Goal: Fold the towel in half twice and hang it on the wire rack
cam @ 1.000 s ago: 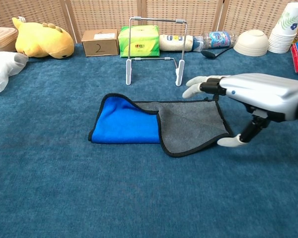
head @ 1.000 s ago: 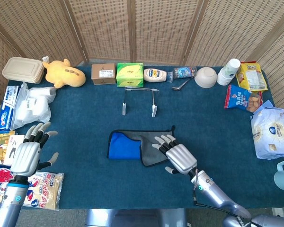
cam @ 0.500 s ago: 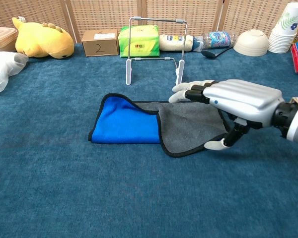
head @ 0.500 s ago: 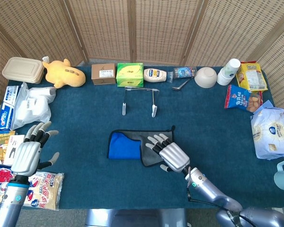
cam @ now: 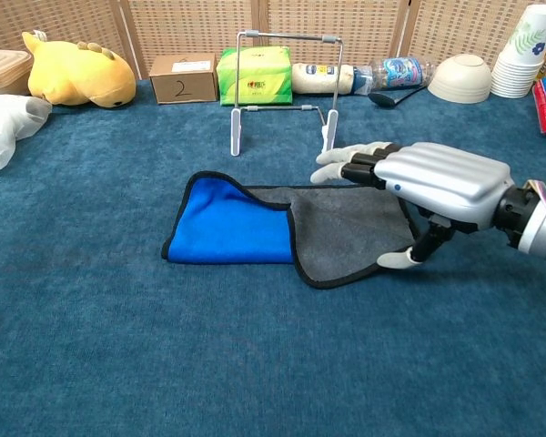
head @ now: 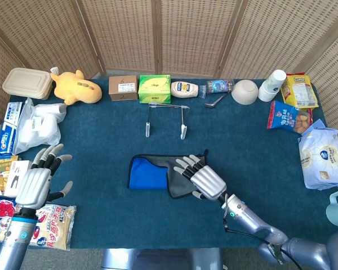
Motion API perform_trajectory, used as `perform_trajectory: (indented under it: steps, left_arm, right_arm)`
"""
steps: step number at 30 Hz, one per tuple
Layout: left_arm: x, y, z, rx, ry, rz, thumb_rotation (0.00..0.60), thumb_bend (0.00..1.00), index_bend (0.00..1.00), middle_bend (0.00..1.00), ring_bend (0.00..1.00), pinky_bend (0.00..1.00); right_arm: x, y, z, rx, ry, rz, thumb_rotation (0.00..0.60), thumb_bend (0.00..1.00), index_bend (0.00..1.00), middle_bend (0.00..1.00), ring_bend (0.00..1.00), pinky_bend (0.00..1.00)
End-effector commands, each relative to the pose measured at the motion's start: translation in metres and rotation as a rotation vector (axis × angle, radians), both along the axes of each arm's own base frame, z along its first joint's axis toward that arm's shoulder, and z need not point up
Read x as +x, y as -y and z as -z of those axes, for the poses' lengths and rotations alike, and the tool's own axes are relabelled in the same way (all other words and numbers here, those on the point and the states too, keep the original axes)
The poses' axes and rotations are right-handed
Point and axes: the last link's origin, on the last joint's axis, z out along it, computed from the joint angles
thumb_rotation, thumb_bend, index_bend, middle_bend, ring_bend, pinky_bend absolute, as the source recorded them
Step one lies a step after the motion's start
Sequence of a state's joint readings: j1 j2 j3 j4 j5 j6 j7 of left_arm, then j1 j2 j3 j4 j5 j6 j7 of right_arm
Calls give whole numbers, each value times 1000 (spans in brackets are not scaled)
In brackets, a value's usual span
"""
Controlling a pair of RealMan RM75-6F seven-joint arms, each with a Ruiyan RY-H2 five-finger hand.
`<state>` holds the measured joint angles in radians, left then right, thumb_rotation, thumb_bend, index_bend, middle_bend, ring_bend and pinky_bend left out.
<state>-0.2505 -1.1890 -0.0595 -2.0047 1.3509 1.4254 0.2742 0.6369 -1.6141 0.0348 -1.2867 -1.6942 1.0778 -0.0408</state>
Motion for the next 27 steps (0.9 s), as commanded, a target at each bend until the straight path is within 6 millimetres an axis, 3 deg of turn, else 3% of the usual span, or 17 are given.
perform_trajectory:
  steps: [1, 17, 27]
  left_arm:
    - [1, -1, 0, 0, 3, 2, 600, 414, 224, 79, 0, 0]
    - [6, -2, 5, -14, 7, 10, 600, 413, 222, 77, 0, 0]
    - [6, -1, 2, -4, 8, 9, 600, 414, 221, 77, 0, 0]
  right_arm:
    - [-4, 0, -1, -2, -5, -1, 600, 197, 90, 33, 0, 0]
    - [-20, 0, -8, -14, -43, 0, 600, 177, 81, 32, 0, 0]
    - [-13, 7, -1, -11, -35, -25, 600, 176, 80, 31, 0, 0]
